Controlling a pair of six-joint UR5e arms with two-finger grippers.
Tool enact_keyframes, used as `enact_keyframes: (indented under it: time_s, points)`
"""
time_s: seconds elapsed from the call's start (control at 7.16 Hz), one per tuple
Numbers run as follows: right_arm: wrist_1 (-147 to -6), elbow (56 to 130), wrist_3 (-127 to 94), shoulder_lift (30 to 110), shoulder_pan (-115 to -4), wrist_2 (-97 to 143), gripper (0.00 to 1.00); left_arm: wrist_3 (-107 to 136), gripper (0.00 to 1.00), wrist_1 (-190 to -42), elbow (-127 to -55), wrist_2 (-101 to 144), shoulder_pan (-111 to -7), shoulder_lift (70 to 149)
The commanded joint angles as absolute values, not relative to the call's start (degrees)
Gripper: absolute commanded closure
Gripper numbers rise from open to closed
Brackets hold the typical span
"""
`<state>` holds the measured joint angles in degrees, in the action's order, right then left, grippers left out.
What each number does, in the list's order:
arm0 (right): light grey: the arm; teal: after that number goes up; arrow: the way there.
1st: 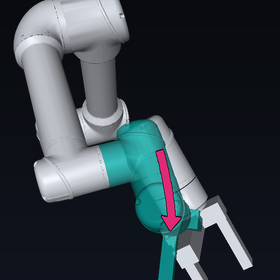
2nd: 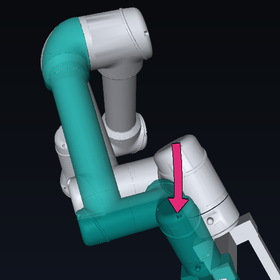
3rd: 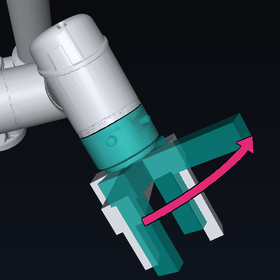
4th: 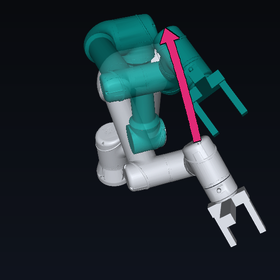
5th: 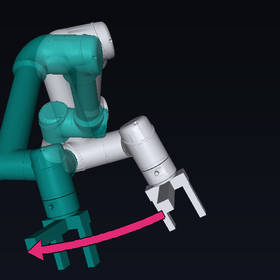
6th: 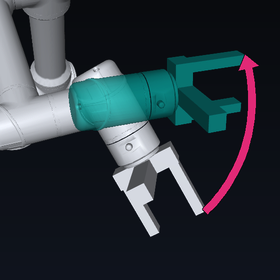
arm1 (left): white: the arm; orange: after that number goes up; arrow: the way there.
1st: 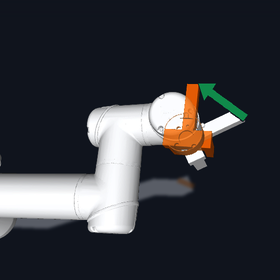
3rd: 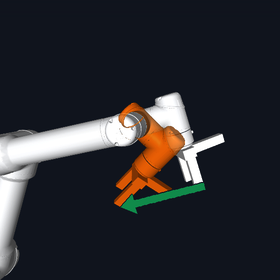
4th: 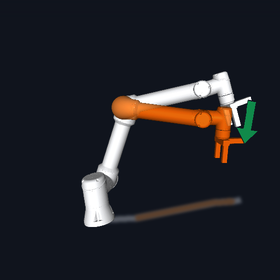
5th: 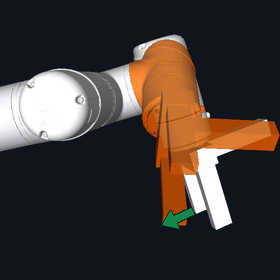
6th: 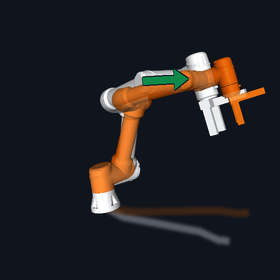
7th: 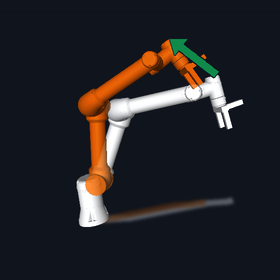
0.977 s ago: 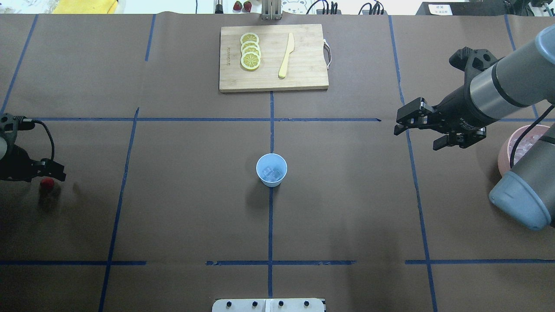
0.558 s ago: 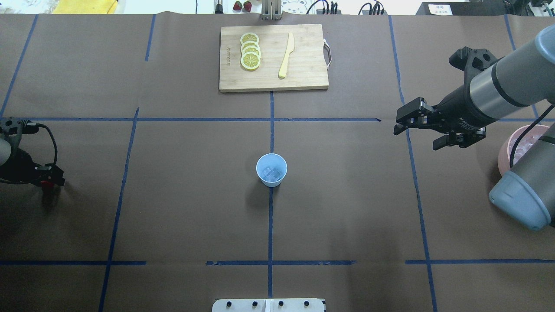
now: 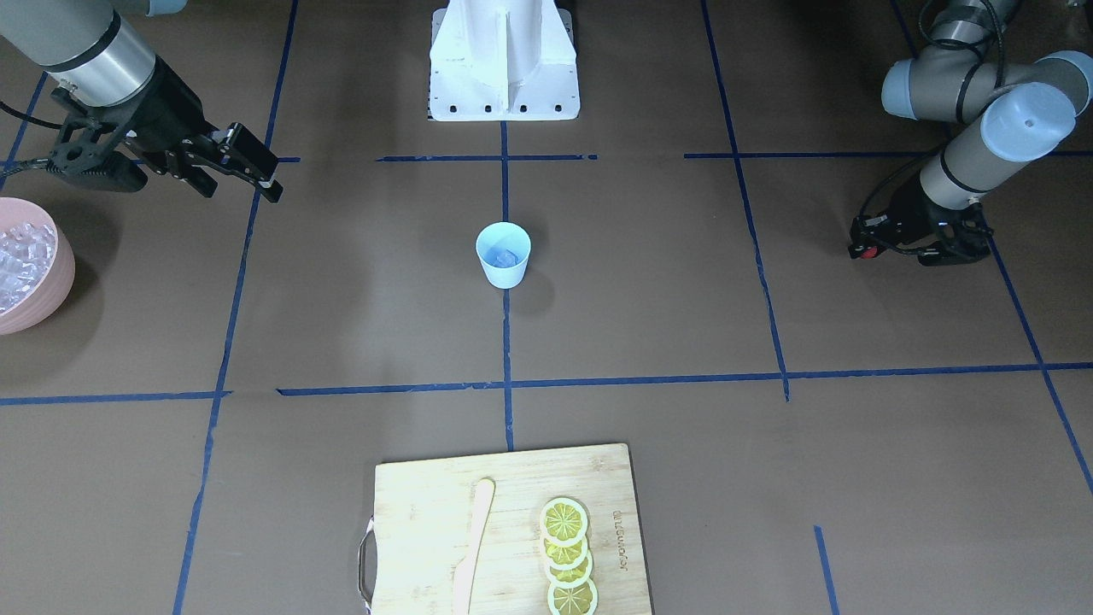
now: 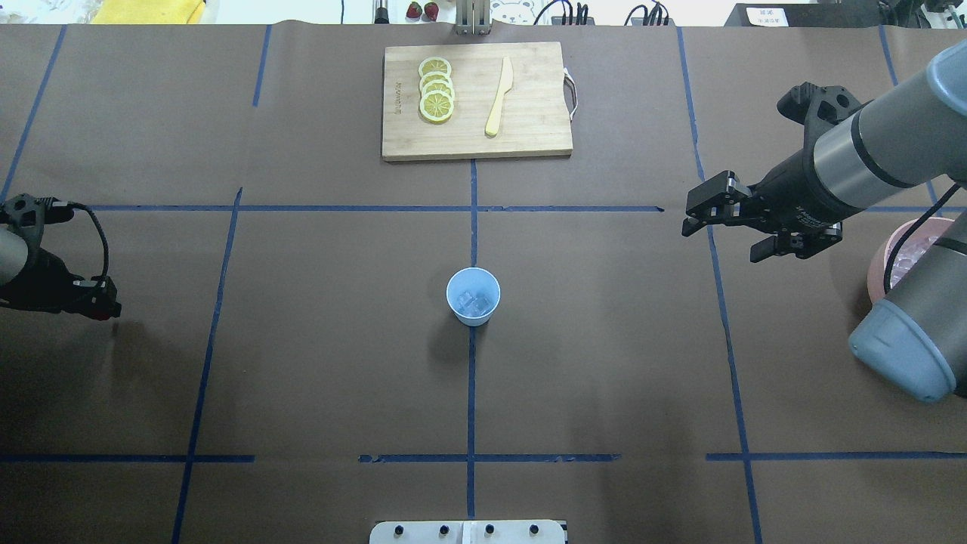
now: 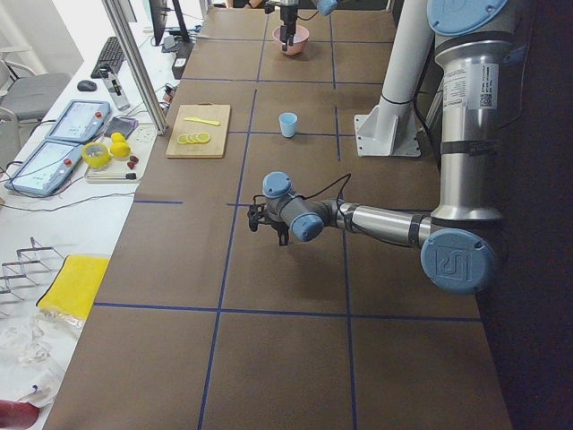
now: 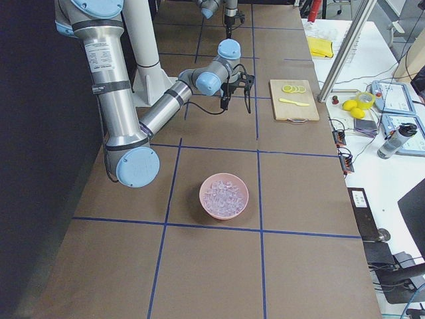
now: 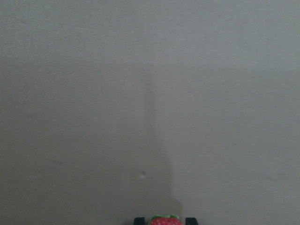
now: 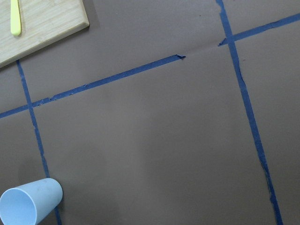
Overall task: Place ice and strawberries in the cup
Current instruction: 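Carry the strawberry with the left gripper over the light-blue cup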
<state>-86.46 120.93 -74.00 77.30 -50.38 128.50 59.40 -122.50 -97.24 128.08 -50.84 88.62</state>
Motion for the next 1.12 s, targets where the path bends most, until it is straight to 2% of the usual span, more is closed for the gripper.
enact_keyframes:
  time_s: [0.0,0.42,0.7,0.84,0.98]
  points:
    - [-86.4,121.1,-73.9,77.5,-50.7,128.7,0.00,75.4,1.00,-122.1,-99.4,130.5,-49.8,100.0]
    - [-86.4,121.9,-73.9,78.3,-51.2,128.7,0.00,92.1,1.00,-112.8,-95.2,128.9,-42.0,122.9]
    - [-86.4,122.6,-74.0,79.1,-51.2,128.7,0.00,97.4,1.00,-112.6,-91.2,118.3,-34.1,131.6]
    - [-86.4,122.6,-74.0,79.3,-51.2,128.4,0.00,98.0,1.00,-112.6,-88.6,117.1,-33.3,134.8]
    - [-86.3,122.7,-74.0,79.3,-51.3,128.4,0.00,98.0,0.95,-112.6,-86.4,116.7,-32.9,137.1]
